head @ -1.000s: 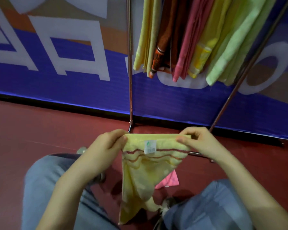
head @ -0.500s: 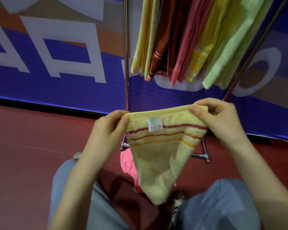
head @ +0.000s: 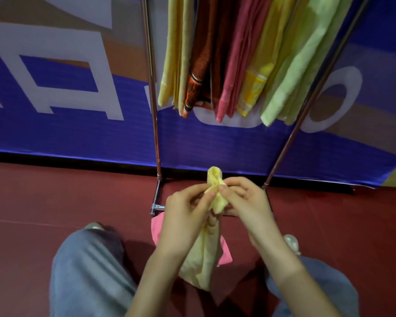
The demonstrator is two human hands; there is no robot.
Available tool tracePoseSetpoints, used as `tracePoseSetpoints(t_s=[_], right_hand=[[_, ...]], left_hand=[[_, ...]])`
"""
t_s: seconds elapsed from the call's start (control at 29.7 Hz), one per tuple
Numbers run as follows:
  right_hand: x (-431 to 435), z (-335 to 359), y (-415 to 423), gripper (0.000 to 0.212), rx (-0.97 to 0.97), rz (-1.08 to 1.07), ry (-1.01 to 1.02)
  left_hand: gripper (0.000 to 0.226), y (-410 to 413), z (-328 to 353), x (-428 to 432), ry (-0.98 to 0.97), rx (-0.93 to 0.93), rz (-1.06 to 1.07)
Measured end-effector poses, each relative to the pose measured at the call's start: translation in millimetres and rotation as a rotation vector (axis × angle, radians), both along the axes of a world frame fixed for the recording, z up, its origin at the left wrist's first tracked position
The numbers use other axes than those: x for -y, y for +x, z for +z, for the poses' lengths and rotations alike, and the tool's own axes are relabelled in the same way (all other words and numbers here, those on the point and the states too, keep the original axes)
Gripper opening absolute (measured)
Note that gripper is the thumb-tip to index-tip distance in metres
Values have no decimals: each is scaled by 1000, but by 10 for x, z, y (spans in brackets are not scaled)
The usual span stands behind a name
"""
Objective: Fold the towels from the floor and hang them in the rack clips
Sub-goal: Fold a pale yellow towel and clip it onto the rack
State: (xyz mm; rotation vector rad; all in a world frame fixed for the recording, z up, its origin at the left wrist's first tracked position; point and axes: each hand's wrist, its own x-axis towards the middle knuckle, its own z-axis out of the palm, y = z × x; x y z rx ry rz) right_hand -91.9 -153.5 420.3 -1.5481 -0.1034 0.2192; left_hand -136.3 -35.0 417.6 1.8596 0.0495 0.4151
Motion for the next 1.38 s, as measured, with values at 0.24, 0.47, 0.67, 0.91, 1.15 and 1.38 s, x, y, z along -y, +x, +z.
tracePoseSetpoints(t_s=[0.24, 0.47, 0.67, 0.91, 1.15, 1.38], right_hand=[[-152, -192, -72, 35, -195, 157, 184], [-393, -415, 50, 29, -143, 242, 106], [-491, -283, 478, 59, 158, 455, -319], [-666, 351, 702, 35, 386, 266, -105], [-467, 694, 599, 13, 484, 77, -28], [-302, 509, 403, 13, 424, 141, -64]], left_hand=[[18, 59, -314, -240, -88, -78, -28], [16, 138, -469, -680, -44, -138, -16], [7, 203, -177, -1027, -5, -94, -213], [9, 379, 423, -1176, 10, 167, -149], [14, 443, 854, -1028, 35, 265, -132], [29, 360, 790, -794, 107, 38, -186]])
